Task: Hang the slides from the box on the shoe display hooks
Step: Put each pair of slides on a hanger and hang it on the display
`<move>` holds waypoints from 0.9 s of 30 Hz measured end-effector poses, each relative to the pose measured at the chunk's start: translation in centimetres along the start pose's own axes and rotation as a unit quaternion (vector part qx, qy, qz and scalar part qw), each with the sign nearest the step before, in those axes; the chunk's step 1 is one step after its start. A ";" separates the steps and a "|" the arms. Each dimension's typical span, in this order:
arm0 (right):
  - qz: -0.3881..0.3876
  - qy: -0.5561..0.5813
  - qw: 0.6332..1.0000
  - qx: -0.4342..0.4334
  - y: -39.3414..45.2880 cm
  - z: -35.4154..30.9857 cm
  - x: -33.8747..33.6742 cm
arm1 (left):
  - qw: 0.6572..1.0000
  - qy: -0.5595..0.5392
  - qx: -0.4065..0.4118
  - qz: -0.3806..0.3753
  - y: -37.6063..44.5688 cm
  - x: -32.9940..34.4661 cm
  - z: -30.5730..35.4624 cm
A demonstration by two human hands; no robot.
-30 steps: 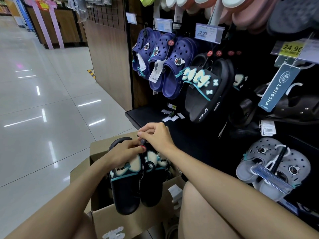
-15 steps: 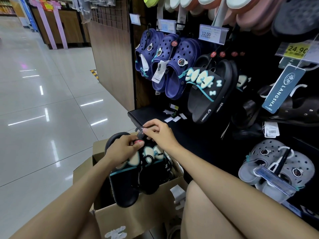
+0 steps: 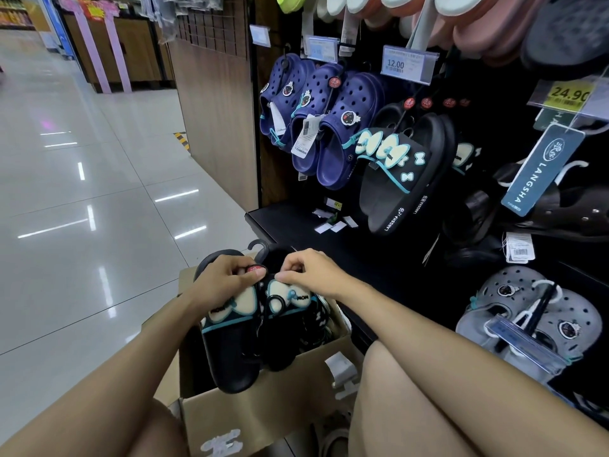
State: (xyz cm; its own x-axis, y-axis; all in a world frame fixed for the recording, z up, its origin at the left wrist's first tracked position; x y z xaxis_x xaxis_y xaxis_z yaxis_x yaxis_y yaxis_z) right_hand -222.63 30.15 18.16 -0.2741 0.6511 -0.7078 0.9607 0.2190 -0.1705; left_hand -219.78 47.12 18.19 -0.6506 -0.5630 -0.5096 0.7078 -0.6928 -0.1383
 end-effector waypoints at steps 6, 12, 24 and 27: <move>0.067 0.038 0.996 0.034 -0.3 0.7 -1.2 | 0.999 0.015 0.003 0.047 -0.2 -1.5 -1.1; 0.085 0.054 0.994 0.049 -0.7 1.0 -1.5 | 0.996 0.090 0.014 0.016 -0.3 -0.5 -0.7; 0.065 0.028 0.997 0.029 -0.4 -1.0 -0.4 | 0.978 0.189 -0.014 0.084 -0.3 -1.3 -0.9; 0.056 0.018 0.998 0.026 -0.5 -1.2 -0.1 | 0.979 0.178 -0.013 0.099 -0.4 -1.6 -0.8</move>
State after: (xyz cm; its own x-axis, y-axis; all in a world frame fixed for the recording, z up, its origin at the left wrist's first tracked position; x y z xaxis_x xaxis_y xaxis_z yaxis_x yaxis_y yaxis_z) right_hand -223.07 30.81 19.15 -0.1662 0.6948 -0.6997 0.9860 0.1060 -0.1290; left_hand -218.76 48.69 18.38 -0.3652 -0.4889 -0.7922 0.8206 -0.5709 -0.0260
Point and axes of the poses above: each hand's wrist, its own y-axis towards the middle knuckle, its own x-axis out of the palm, z = x × y, the point moved 7 cm from there along y, towards the middle knuckle, and after that the axes turned 14 degrees about -z, right-handed, at the moved point
